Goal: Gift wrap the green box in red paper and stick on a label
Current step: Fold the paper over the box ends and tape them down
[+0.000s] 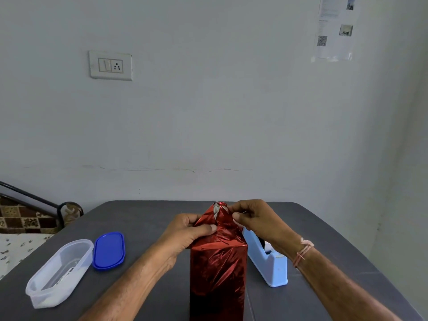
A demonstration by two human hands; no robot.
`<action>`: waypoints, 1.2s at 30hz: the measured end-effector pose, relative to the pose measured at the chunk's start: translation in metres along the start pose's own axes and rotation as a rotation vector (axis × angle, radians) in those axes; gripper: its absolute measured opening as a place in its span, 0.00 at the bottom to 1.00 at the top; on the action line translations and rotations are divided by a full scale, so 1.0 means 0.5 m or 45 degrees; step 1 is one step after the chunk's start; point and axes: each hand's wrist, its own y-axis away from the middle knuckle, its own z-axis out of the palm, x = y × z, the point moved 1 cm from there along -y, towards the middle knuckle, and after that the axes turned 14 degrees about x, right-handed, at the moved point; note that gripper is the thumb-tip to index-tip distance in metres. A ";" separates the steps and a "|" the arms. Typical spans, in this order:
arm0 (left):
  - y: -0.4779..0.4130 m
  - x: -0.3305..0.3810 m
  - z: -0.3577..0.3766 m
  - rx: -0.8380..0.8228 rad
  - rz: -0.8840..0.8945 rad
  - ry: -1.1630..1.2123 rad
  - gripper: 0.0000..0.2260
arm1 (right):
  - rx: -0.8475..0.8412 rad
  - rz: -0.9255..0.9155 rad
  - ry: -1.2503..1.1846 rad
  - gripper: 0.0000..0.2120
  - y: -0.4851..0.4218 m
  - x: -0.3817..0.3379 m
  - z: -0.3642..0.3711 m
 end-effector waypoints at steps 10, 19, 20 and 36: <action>0.001 0.000 -0.002 0.005 -0.005 -0.012 0.09 | 0.052 -0.031 -0.004 0.02 -0.011 0.002 0.018; -0.003 -0.004 -0.001 -0.004 -0.014 0.010 0.11 | 0.059 -0.053 0.029 0.06 -0.015 -0.005 0.026; -0.004 -0.004 -0.001 -0.007 -0.013 0.012 0.11 | 0.068 -0.051 0.034 0.06 -0.015 -0.005 0.028; -0.005 -0.003 -0.001 -0.039 -0.006 0.018 0.09 | 0.134 -0.009 0.046 0.09 -0.009 -0.031 0.039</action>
